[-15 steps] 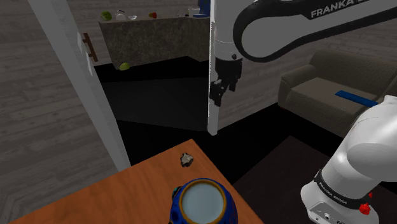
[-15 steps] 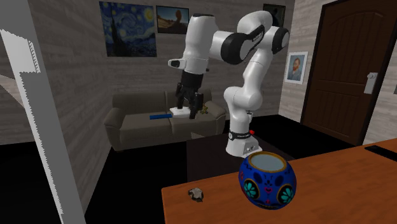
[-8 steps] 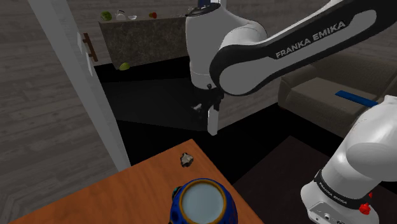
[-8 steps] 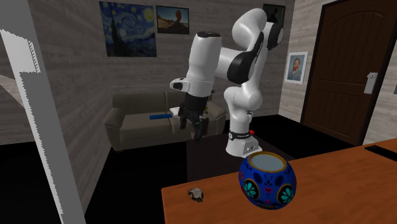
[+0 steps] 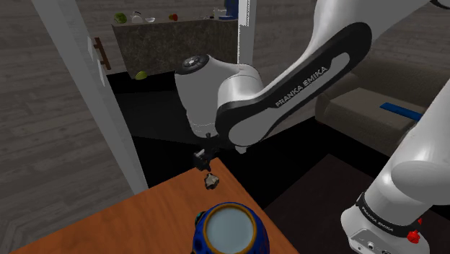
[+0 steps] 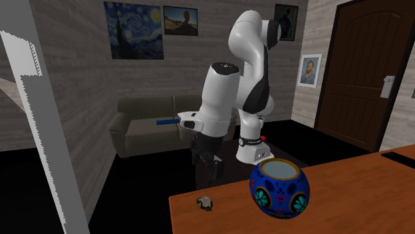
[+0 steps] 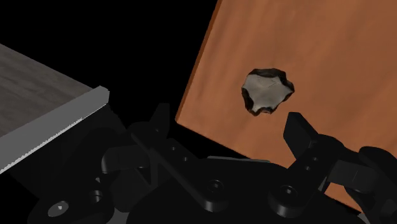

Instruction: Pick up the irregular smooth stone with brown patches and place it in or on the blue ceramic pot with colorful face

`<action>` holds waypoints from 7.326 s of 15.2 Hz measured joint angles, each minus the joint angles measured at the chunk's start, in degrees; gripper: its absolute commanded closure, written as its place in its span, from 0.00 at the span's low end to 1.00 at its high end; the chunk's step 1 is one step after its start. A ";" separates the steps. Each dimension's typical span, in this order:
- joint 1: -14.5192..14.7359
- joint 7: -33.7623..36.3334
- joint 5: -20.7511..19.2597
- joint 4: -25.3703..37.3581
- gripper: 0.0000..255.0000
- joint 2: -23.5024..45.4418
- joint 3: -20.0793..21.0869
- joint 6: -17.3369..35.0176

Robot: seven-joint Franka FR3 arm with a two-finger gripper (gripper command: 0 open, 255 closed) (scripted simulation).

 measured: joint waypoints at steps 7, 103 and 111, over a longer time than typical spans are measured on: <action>2.98 10.15 -10.26 5.28 0.00 12.27 -0.36 0.73; -13.75 -8.45 24.93 -6.85 1.00 3.66 8.16 13.18; -14.03 -12.21 31.16 -4.92 1.00 -3.49 8.32 5.79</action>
